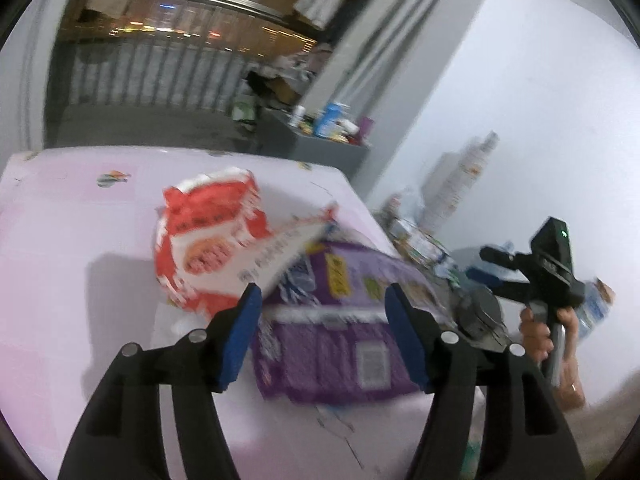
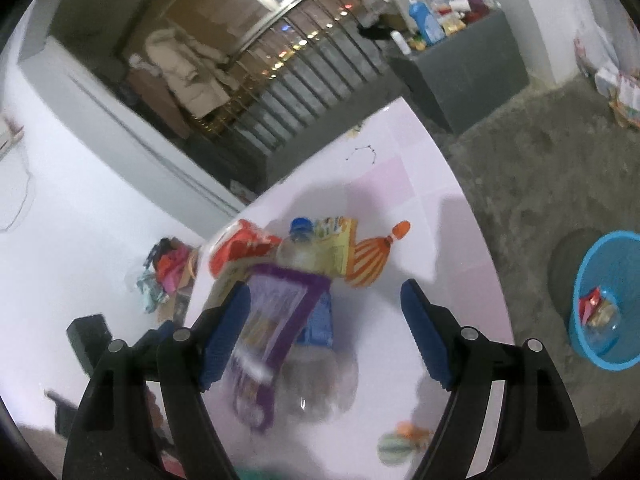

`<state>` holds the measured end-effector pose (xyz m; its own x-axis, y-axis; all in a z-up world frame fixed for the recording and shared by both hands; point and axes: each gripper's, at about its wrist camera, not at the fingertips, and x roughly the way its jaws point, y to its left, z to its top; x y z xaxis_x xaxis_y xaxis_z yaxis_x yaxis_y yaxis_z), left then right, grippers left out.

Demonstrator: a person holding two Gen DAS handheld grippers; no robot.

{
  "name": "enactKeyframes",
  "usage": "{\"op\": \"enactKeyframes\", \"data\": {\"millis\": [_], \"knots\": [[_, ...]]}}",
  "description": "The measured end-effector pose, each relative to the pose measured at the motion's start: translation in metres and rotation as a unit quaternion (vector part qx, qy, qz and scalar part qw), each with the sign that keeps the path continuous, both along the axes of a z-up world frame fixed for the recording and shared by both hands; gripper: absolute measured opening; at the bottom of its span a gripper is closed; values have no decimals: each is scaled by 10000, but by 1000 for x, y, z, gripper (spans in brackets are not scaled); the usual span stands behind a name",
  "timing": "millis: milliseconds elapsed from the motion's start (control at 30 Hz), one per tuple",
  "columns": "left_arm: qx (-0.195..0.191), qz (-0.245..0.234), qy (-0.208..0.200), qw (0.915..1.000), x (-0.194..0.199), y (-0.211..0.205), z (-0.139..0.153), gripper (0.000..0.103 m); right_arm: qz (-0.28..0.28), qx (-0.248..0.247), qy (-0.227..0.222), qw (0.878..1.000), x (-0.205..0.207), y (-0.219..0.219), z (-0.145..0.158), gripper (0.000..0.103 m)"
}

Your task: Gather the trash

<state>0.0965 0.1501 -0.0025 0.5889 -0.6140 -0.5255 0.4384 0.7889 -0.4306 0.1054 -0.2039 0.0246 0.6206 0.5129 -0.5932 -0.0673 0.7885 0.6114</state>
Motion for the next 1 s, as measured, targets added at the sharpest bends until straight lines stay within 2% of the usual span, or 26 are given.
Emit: {"op": "enactKeyframes", "data": {"millis": [100, 200, 300, 367, 500, 633, 700, 800, 833, 933, 1000], "knots": [[-78, -482, 223, 9986, -26, 3, -8, 64, 314, 42, 107, 9994, -28, -4, -2, 74], [-187, -819, 603, 9946, -47, 0, -23, 64, 832, 240, 568, 9946, -62, 5, -20, 74], [-150, -924, 993, 9907, -59, -8, -43, 64, 1235, 207, 950, 9876, -86, 22, -37, 74], [-172, -1043, 1354, 9851, -64, -16, -57, 64, 1475, 181, 1170, 9819, -97, 36, -49, 73], [-251, -1362, 1923, 9715, -70, -33, -78, 63, 1963, 299, 1702, 9652, -108, 63, -75, 64], [-83, -1634, 2073, 9645, -76, -48, -86, 57, 2158, 206, 2035, 9548, -109, 80, -93, 48], [-189, -1785, 2128, 9605, -78, -55, -86, 53, 2184, 254, 2073, 9533, -108, 86, -97, 40], [-394, -1922, 2303, 9531, -79, -61, -88, 47, 2175, 469, 2076, 9526, -104, 88, -97, 22], [-467, -1935, 2343, 9516, -79, -61, -89, 43, 2167, 569, 2033, 9531, -105, 88, -94, 20], [-657, -2003, 2452, 9463, -76, -66, -92, 39, 2046, 623, 1925, 9577, -106, 85, -89, 17], [-802, -2136, 2568, 9391, -72, -71, -96, 35, 1988, 925, 1887, 9572, -107, 81, -90, 15]]}}
